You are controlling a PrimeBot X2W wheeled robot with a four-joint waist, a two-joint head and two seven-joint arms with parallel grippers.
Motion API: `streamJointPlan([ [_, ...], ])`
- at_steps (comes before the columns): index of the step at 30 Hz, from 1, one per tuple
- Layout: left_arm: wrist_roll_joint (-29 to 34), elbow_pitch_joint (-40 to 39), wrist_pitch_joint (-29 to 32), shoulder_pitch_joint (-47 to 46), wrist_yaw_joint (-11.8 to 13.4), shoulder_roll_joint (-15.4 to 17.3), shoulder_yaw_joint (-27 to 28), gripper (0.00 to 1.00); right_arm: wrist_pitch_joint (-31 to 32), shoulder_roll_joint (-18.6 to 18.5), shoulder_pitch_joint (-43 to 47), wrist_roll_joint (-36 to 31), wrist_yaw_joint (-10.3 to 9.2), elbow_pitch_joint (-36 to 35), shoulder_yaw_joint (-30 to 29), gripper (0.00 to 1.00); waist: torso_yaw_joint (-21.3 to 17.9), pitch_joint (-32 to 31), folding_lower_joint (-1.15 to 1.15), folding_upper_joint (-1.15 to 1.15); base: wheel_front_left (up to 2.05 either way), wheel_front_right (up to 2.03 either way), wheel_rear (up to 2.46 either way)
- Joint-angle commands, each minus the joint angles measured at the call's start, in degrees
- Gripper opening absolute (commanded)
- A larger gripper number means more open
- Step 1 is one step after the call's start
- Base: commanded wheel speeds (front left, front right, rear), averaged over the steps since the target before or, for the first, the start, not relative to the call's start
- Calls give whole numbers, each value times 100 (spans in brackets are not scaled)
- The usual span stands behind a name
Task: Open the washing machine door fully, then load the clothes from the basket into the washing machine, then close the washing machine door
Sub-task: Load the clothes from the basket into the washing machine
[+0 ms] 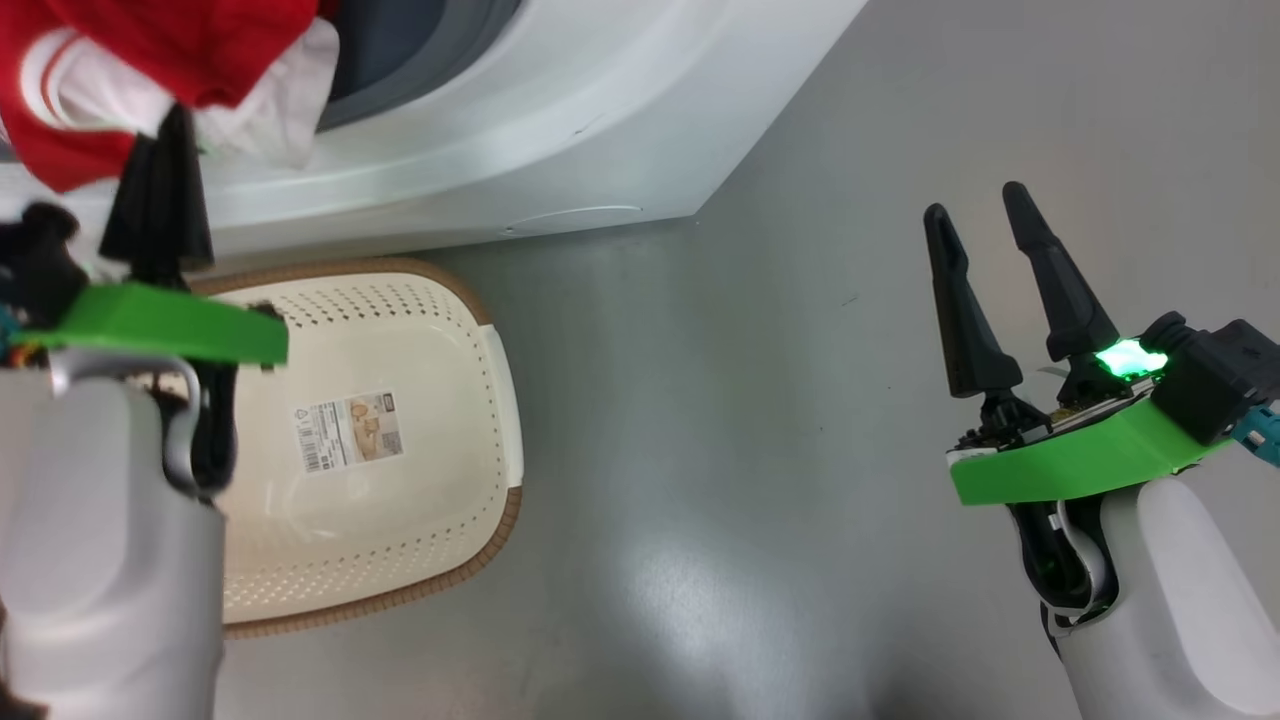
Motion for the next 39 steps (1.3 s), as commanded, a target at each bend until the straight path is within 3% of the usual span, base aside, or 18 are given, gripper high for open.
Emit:
streamJointPlan([
  [1, 22, -38, 62, -280, -11, 220, 104, 0, -26, -3, 127, -6, 9, -123, 147, 100, -28, 31, 0, 0, 0, 0, 0],
  [23, 210, 3286, 974, -4099, 154, 989, -65, 0, -26, 345, -24, 36, 9, -221, 102, 100, -949, 740, 0, 0, 0, 0, 0],
  [24, 214, 3406, 992, -4202, 170, 1007, -71, 16, -26, 350, -22, 34, 9, -226, 100, 100, -963, 746, 0, 0, 0, 0, 0],
  [25, 211, 3701, 1130, -4365, 191, 1009, -96, 70, -26, 354, -13, 28, 9, -230, 88, 100, -973, 749, 0, 0, 0, 0, 0],
  [26, 208, 3871, 1255, -4414, 196, 997, -116, 100, -26, 354, -7, 23, 9, -228, 82, 100, -971, 747, 0, 0, 0, 0, 0],
  [39, 147, 4576, 516, -4408, 87, 755, -332, 100, -26, 300, -27, -18, 9, -183, 98, 100, -729, 507, 0, 0, 0, 0, 0],
])
